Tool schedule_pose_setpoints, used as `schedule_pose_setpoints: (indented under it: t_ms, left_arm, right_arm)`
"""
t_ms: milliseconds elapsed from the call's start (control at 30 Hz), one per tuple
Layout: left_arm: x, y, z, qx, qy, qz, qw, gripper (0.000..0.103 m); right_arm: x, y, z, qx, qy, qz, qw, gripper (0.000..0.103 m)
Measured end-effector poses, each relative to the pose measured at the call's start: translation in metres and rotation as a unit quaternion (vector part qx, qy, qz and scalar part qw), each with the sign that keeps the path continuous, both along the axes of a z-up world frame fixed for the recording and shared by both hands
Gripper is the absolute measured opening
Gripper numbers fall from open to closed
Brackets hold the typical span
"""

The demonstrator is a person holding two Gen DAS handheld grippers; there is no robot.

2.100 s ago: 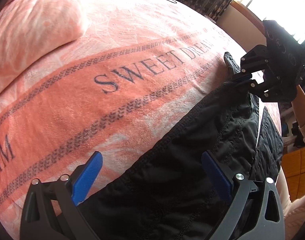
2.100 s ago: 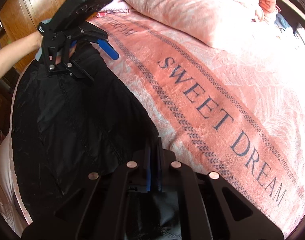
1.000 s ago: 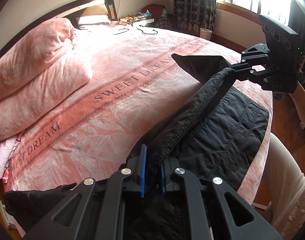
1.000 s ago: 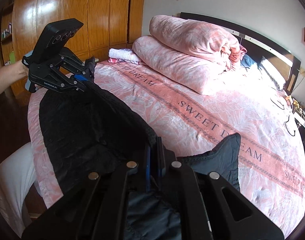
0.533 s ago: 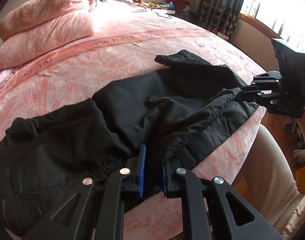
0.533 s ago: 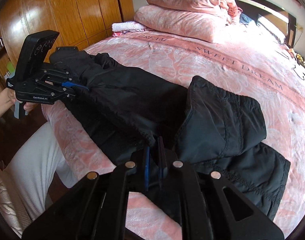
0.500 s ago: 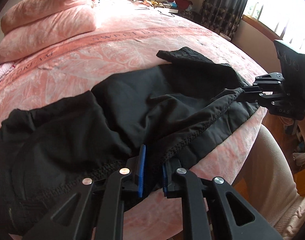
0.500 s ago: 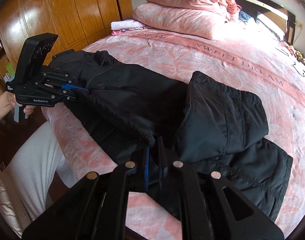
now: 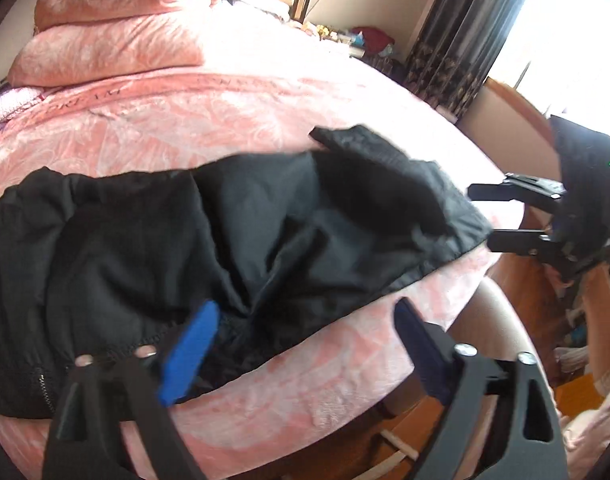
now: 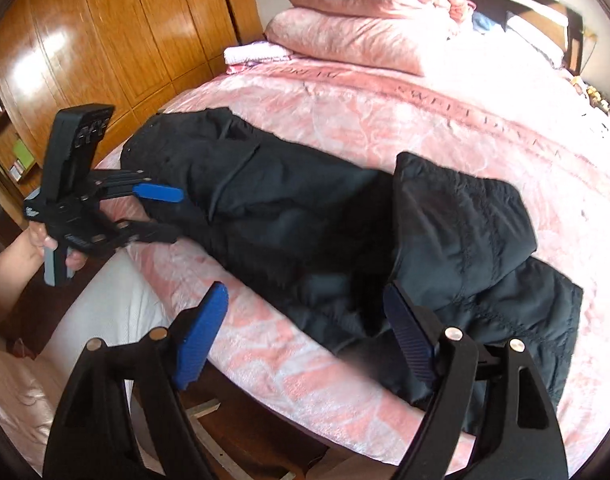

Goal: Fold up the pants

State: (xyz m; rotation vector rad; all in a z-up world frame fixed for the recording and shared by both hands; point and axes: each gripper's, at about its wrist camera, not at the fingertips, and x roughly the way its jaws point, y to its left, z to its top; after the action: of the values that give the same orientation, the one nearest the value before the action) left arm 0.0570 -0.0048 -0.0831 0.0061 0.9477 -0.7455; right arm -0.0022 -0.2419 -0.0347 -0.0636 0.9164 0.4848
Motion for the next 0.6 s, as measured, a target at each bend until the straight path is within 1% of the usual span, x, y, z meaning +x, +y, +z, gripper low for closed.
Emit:
schedule_pose_setpoints:
  t_ms: [33,67,100,167,200,233,267,333,367,400,467,500,533,567,600]
  left_arm:
    - [-0.003,0.005,0.009,-0.021,0.001,-0.002,0.9998,0.096]
    - [-0.005,0.009,0.015,-0.029,0.000,0.006,0.9996,0.096]
    - [-0.005,0.012,0.020,-0.027,-0.001,0.019,0.9995,0.096]
    - [-0.002,0.015,0.022,-0.016,-0.002,0.043,0.9990,0.096]
    - [0.001,0.015,0.021,0.001,-0.003,0.063,0.9980,0.096]
    - [0.006,0.015,0.018,0.016,-0.006,0.082,0.9965,0.096]
    - [0.010,0.013,0.015,0.025,-0.008,0.099,0.9947,0.096]
    - [0.021,0.013,0.009,0.021,-0.003,0.133,0.9909,0.096]
    - [0.027,0.013,0.005,0.015,0.003,0.147,0.9890,0.096]
    - [0.032,0.011,0.000,0.014,0.008,0.161,0.9868,0.096]
    - [0.041,0.007,-0.012,0.021,0.019,0.183,0.9826,0.096]
    - [0.045,0.005,-0.018,0.026,0.023,0.190,0.9811,0.096]
    - [0.048,0.001,-0.025,0.037,0.028,0.196,0.9795,0.096]
    - [0.049,-0.001,-0.031,0.043,0.034,0.200,0.9784,0.096]
    - [0.051,-0.002,-0.038,0.048,0.038,0.202,0.9775,0.096]
  right_arm:
    - [0.006,-0.001,0.006,-0.001,-0.006,-0.012,1.000,0.080]
    - [0.015,-0.002,0.008,-0.007,-0.009,-0.029,1.000,0.080]
    - [0.025,-0.002,0.008,-0.023,-0.012,-0.050,0.998,0.080]
    - [0.052,0.001,0.000,-0.076,-0.008,-0.098,0.992,0.080]
    - [0.067,0.004,-0.008,-0.102,0.000,-0.117,0.988,0.080]
    - [0.081,0.009,-0.017,-0.121,0.010,-0.130,0.984,0.078]
    - [0.095,0.015,-0.027,-0.141,0.021,-0.140,0.980,0.073]
    - [0.117,0.024,-0.048,-0.166,0.046,-0.153,0.973,0.069]
    - [0.127,0.029,-0.058,-0.187,0.058,-0.162,0.967,0.069]
    - [0.136,0.032,-0.069,-0.214,0.069,-0.176,0.958,0.067]
    - [0.148,0.030,-0.087,-0.256,0.081,-0.198,0.943,0.048]
    - [0.151,0.026,-0.092,-0.254,0.089,-0.205,0.941,0.046]
    - [0.152,0.021,-0.094,-0.238,0.098,-0.210,0.943,0.037]
    - [0.150,0.014,-0.093,-0.224,0.102,-0.216,0.945,0.022]
    - [0.146,0.008,-0.088,-0.209,0.096,-0.223,0.947,0.016]
